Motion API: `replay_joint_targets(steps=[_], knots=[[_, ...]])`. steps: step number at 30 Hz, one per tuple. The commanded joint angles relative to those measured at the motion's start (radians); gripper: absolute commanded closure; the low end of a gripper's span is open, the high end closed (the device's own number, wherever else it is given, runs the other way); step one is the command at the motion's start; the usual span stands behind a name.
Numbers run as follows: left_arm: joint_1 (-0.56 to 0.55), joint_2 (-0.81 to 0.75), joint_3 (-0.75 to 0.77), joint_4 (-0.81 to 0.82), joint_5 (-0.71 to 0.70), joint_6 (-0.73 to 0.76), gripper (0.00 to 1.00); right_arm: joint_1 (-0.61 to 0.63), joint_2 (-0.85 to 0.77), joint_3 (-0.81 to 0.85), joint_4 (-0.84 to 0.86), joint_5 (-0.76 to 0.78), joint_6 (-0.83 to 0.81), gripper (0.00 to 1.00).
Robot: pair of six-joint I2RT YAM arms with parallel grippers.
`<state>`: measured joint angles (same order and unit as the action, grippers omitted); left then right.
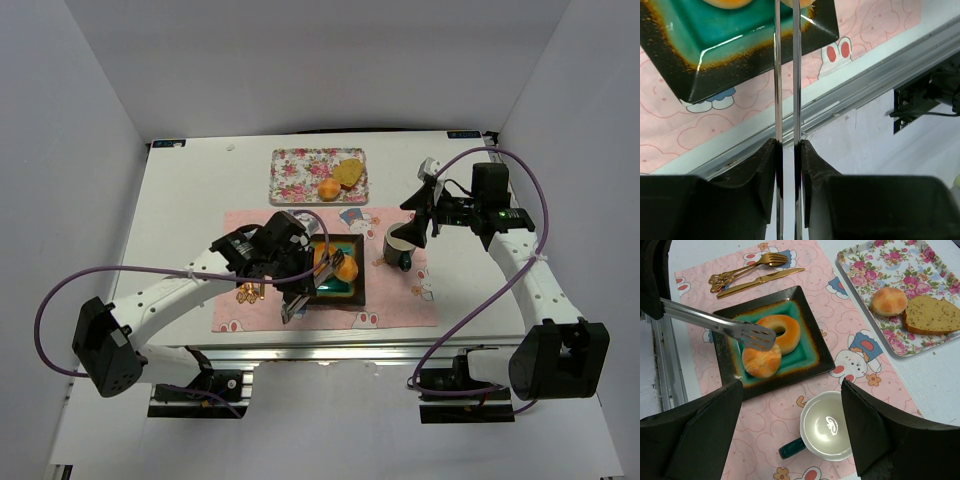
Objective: Place the bread
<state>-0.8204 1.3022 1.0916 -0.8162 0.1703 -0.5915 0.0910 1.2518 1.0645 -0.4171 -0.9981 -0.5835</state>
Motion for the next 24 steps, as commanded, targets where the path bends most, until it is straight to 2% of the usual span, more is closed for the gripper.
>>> replay_joint_targets(steps=[1,13,24], knots=[[-0.020,-0.012,0.022,0.018,0.005,-0.001,0.67,-0.004,-0.015,0.015,-0.002,-0.022,-0.006,0.16],[-0.023,-0.006,0.028,0.009,-0.008,0.005,0.58,-0.004,-0.022,0.005,0.000,-0.022,-0.004,0.16],[-0.023,-0.009,0.065,-0.017,-0.049,0.007,0.55,-0.004,-0.022,0.003,0.000,-0.028,-0.004,0.16]])
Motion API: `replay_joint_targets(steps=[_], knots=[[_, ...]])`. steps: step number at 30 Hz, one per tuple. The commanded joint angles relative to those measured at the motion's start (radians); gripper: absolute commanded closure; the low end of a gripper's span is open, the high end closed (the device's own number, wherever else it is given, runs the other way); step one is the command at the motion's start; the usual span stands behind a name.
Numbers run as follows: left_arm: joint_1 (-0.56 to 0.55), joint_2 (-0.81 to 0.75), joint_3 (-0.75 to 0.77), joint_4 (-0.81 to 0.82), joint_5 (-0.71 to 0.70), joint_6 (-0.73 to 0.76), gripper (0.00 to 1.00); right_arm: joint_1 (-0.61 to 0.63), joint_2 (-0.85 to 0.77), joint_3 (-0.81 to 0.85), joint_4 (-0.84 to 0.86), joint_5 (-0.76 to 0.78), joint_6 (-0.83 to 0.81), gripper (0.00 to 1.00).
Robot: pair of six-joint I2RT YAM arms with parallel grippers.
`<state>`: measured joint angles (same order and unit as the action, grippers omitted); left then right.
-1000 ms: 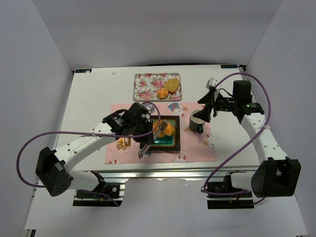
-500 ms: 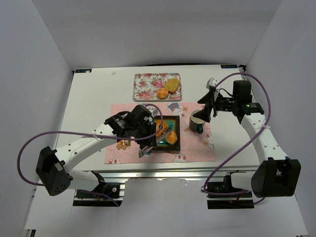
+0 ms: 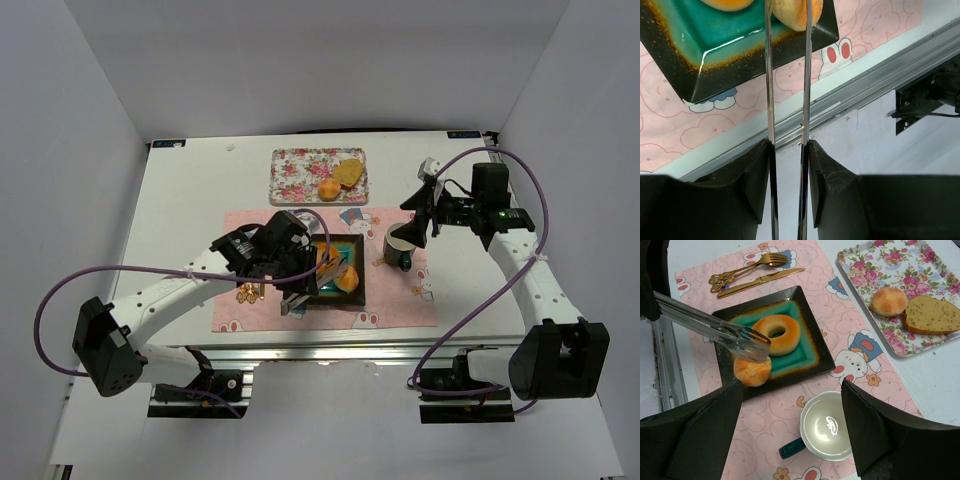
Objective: Place the bread
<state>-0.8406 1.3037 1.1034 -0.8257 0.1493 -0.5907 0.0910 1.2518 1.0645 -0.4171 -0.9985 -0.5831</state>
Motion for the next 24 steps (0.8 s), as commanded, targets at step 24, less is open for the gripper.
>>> replay_joint_targets(steps=[24], knots=[[0.178,0.011,0.182,-0.033,-0.214,0.060,0.86,-0.004,-0.029,0.002,-0.006,-0.034,-0.014,0.16]])
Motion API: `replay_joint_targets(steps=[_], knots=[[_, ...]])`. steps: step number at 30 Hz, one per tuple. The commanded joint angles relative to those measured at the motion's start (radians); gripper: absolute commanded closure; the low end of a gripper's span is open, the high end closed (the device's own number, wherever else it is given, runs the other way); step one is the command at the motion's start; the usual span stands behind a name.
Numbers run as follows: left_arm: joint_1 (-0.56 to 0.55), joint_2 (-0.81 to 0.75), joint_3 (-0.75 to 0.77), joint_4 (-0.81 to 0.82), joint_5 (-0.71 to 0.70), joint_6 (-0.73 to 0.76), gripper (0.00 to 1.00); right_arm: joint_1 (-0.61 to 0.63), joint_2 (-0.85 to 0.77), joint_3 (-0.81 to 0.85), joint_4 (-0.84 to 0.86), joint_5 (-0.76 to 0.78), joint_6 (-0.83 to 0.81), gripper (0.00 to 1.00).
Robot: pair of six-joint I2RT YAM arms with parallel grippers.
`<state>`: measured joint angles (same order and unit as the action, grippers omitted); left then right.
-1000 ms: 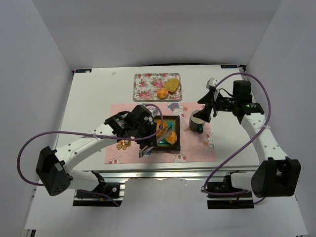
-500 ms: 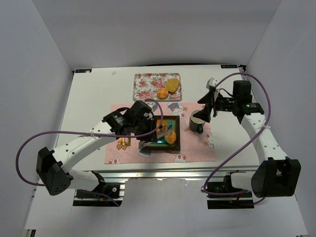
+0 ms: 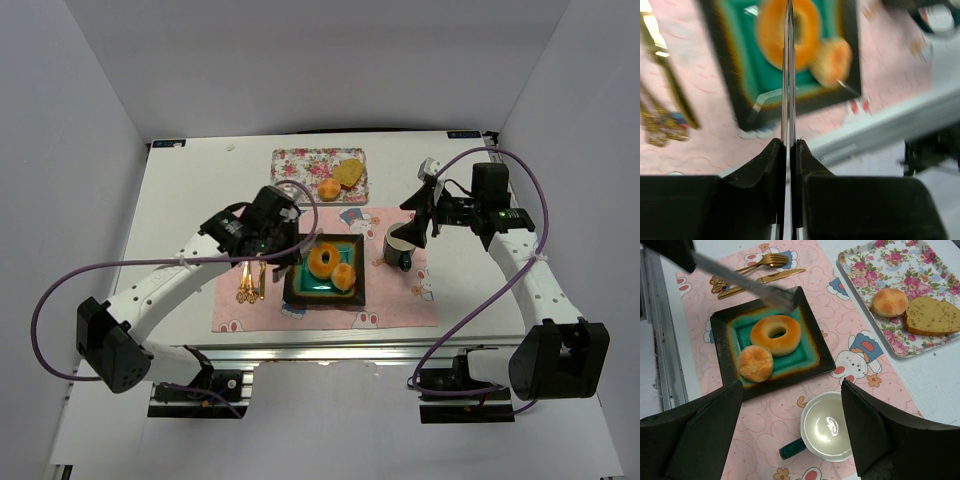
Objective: Place the bread
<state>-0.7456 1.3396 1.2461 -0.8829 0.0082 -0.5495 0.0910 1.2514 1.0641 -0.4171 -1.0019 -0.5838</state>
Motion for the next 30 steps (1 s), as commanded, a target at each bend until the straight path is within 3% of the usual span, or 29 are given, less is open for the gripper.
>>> replay_joint_targets(steps=[1,4,6,7,12,17,22,28,30], knots=[[0.118,-0.049,0.023,0.047,-0.091,0.022,0.91,-0.004,-0.029,0.000,-0.005,-0.030,-0.013,0.16],[0.286,-0.095,-0.040,0.119,-0.149,0.098,0.99,-0.004,-0.026,-0.006,0.003,-0.035,-0.005,0.16],[0.368,-0.105,-0.088,0.171,-0.172,0.170,1.00,-0.004,-0.027,-0.007,0.015,-0.040,0.004,0.16],[0.456,-0.105,-0.140,0.239,-0.127,0.231,1.00,-0.004,-0.027,-0.009,0.017,-0.041,0.004,0.16],[0.685,-0.091,-0.304,0.537,-0.028,0.402,1.00,-0.004,-0.026,-0.010,0.017,-0.049,-0.014,0.16],[0.819,0.036,-0.389,0.693,0.040,0.497,1.00,-0.004,-0.023,-0.012,0.029,-0.050,-0.013,0.16],[0.868,0.174,-0.398,0.752,0.065,0.546,0.99,-0.004,-0.021,-0.013,0.021,-0.038,-0.022,0.16],[0.934,0.324,-0.381,0.731,0.076,0.546,0.83,-0.004,-0.015,-0.010,0.021,-0.017,-0.030,0.16],[0.946,0.351,-0.375,0.716,0.104,0.546,0.70,-0.004,-0.015,-0.009,0.021,-0.014,-0.030,0.16]])
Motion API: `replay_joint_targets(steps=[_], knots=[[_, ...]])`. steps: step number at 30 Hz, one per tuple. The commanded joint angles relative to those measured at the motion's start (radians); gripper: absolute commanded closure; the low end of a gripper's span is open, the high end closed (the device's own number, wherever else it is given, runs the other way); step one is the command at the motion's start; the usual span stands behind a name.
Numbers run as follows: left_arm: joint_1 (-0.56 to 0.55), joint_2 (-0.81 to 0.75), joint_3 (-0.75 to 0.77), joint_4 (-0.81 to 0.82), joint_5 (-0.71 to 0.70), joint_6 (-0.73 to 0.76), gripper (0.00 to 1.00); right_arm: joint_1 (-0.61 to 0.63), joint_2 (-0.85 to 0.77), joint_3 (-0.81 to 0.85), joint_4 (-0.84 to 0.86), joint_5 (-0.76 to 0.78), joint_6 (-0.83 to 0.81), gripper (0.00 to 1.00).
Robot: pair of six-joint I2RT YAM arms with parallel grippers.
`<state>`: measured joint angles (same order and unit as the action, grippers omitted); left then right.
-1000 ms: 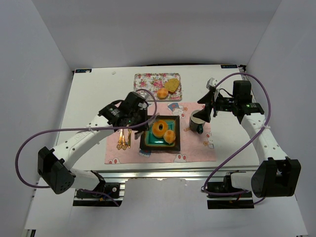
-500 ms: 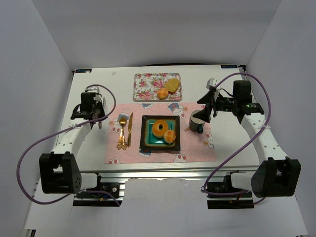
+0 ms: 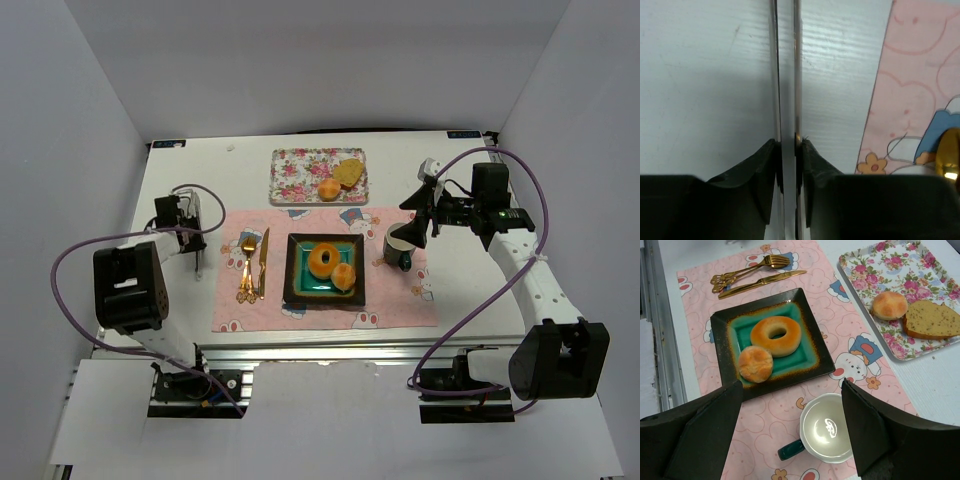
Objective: Place the bread
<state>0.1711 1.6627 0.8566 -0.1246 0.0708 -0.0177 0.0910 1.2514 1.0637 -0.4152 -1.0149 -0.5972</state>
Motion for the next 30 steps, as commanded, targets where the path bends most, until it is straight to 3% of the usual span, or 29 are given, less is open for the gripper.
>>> replay_joint_targets(steps=[1,4,10,11,12,19,24,30], knots=[[0.036,0.038,0.012,-0.043,0.044,0.015,0.62,-0.004,-0.015,-0.008,0.019,0.005,-0.016,0.16],[0.038,0.031,-0.010,-0.029,0.026,0.015,0.58,-0.004,-0.017,-0.007,0.007,0.019,-0.021,0.16],[0.039,-0.044,-0.036,-0.024,0.006,-0.010,0.27,-0.004,-0.021,0.012,-0.023,0.087,0.009,0.11],[0.038,-0.073,-0.039,-0.026,0.001,-0.013,0.19,-0.004,-0.023,0.018,-0.025,0.108,0.028,0.10],[0.041,-0.089,-0.041,-0.033,-0.003,-0.016,0.02,-0.004,-0.024,0.021,-0.004,0.136,0.058,0.11],[0.044,-0.254,-0.031,-0.076,-0.045,-0.082,0.02,-0.004,-0.017,0.073,0.067,0.502,0.339,0.11],[0.044,-0.397,-0.034,-0.138,-0.109,-0.152,0.02,-0.004,0.008,0.131,0.047,0.568,0.411,0.11],[0.045,-0.662,-0.011,-0.222,-0.147,-0.370,0.02,-0.004,0.042,0.191,0.046,0.529,0.482,0.10]])
